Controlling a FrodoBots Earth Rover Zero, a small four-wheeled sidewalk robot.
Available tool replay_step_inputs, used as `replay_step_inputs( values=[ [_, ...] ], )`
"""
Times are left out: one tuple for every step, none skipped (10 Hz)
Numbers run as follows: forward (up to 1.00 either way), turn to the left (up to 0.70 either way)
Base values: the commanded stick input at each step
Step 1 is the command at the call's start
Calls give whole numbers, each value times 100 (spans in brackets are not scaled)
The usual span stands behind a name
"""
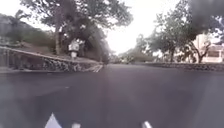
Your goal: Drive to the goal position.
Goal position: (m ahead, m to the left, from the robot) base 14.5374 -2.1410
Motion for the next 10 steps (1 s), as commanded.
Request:
replay_step_inputs(
  values=[
    [50,0],
    [50,0],
    [50,0],
    [50,0],
    [50,0],
    [50,0],
    [50,0],
    [50,0],
    [50,0],
    [50,0]
  ],
)
